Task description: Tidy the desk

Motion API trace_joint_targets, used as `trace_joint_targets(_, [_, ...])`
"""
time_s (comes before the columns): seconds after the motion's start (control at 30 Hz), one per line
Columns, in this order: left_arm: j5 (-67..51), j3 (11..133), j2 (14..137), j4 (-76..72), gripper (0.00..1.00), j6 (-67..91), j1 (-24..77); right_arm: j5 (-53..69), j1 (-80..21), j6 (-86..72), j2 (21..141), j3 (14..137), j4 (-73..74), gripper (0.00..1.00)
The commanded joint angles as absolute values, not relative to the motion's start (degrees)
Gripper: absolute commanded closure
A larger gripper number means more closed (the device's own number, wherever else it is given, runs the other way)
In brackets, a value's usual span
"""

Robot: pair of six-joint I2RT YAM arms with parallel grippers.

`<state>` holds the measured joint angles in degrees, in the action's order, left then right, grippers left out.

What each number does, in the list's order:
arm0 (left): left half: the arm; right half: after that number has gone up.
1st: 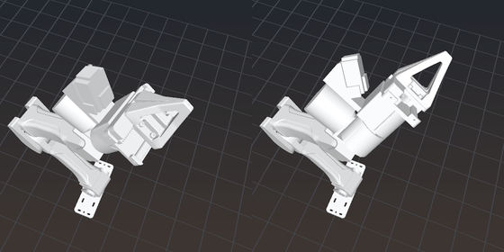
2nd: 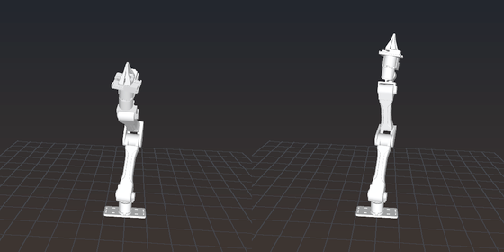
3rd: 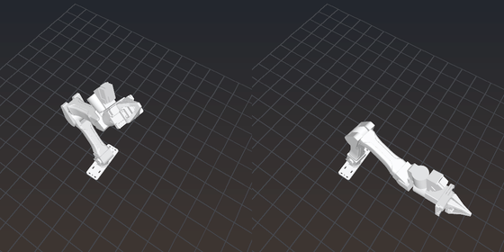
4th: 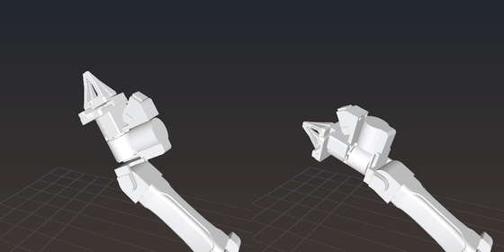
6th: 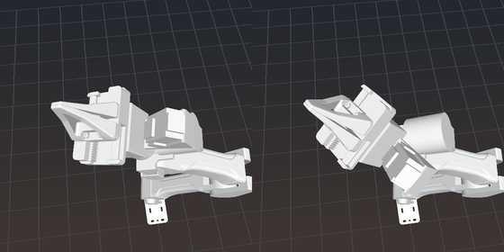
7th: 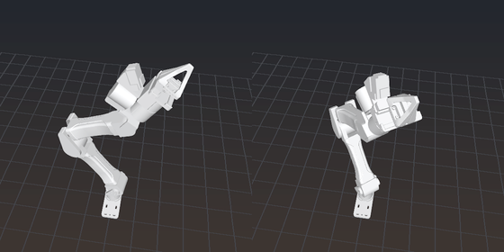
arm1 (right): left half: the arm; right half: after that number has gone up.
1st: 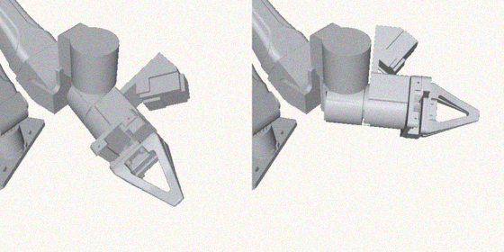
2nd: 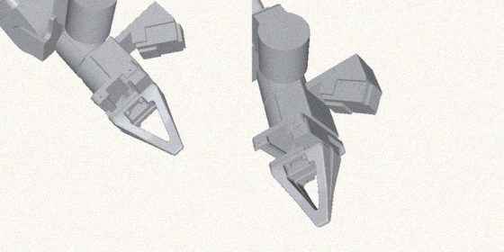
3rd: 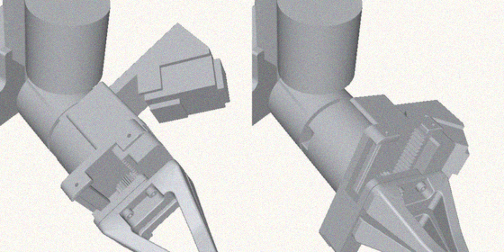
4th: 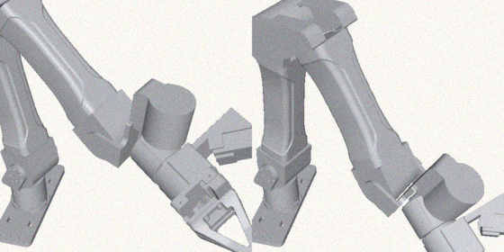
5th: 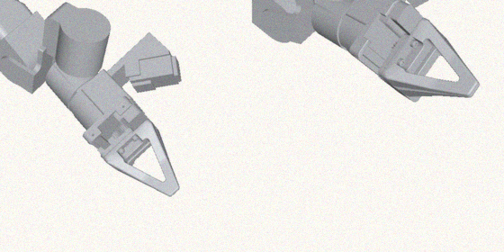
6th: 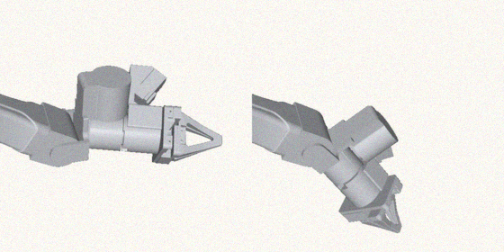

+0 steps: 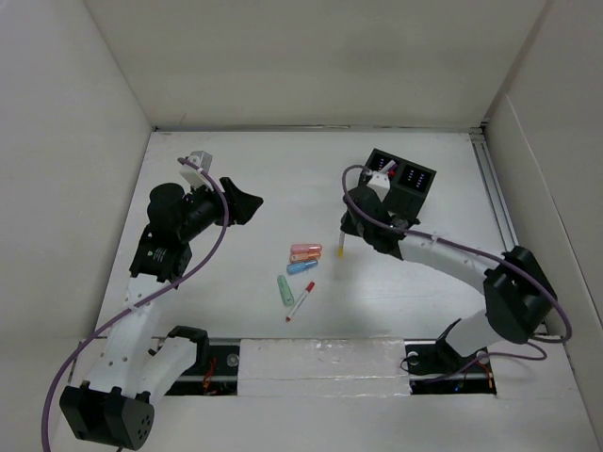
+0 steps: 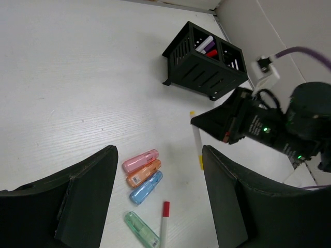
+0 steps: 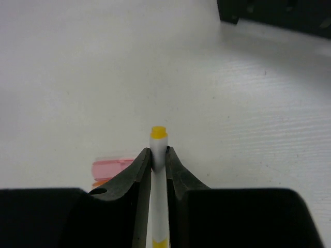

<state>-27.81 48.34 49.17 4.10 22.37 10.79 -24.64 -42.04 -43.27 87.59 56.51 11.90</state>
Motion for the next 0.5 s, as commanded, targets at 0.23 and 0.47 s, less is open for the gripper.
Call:
trace_joint_targets(0.23, [-29.3,48.8,48.7,1.6,0.37,22.2,10.6,-32.7,-27.8,-37.0,82.0,67.0,1.3,1.0])
trace_joint_targets(0.47, [-28.7,48.5,47.8,1.7,0.37,22.1,10.6,-41.7,-17.8,-31.6,89.1,78.4,-5.4,1.0])
